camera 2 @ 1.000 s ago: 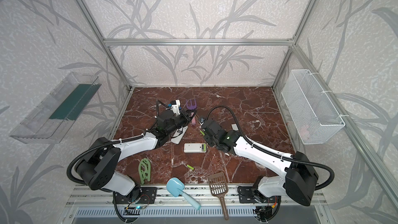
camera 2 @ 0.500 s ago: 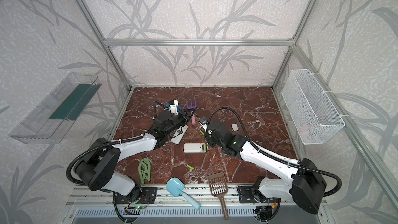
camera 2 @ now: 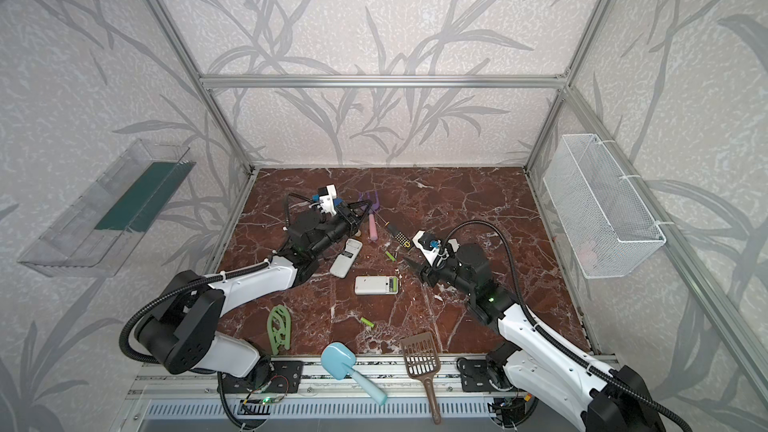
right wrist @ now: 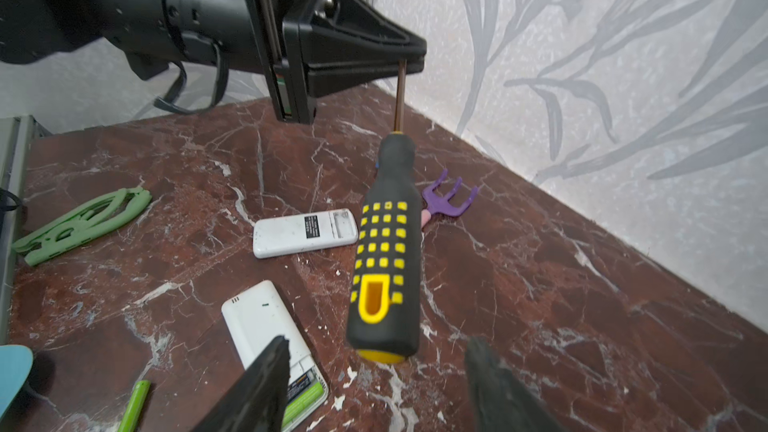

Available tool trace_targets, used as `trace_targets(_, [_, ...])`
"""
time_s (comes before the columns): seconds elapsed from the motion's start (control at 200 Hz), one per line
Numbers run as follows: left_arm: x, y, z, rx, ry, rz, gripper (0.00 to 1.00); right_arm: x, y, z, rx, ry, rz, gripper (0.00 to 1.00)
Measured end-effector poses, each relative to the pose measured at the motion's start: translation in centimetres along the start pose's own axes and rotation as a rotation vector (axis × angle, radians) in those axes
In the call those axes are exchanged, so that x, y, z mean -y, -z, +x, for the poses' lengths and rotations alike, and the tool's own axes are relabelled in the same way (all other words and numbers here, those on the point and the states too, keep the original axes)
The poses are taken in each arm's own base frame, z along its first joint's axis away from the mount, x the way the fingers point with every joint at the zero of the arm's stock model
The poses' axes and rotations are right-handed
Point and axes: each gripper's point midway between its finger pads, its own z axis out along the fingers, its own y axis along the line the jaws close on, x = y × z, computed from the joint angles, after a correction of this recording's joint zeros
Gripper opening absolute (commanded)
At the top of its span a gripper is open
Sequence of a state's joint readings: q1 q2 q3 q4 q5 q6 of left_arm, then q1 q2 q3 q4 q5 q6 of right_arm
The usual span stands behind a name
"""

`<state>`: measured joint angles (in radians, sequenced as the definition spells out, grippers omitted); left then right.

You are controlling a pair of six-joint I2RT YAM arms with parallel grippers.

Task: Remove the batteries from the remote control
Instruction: 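Raise the screwdriver upright toward the left gripper with the right gripper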

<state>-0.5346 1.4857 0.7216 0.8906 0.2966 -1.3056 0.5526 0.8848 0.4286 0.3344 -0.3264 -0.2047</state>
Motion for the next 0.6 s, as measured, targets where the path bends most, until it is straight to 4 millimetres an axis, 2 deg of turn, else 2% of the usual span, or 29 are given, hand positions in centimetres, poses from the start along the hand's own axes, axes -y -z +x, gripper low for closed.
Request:
trace_targets(0.305, [0.4, 0.1, 0.1, -0.01, 0.032, 0.013, 0.0, -0.7, -1.2, -1.4, 0.122, 0.061, -0.068, 0.58])
trace_targets(0.6, [0.5, 0.1, 0.2, -0.014, 0.041, 0.015, 0.0, -0.5, -2.0, -1.5, 0.144, 0.073, -0.071, 0.5])
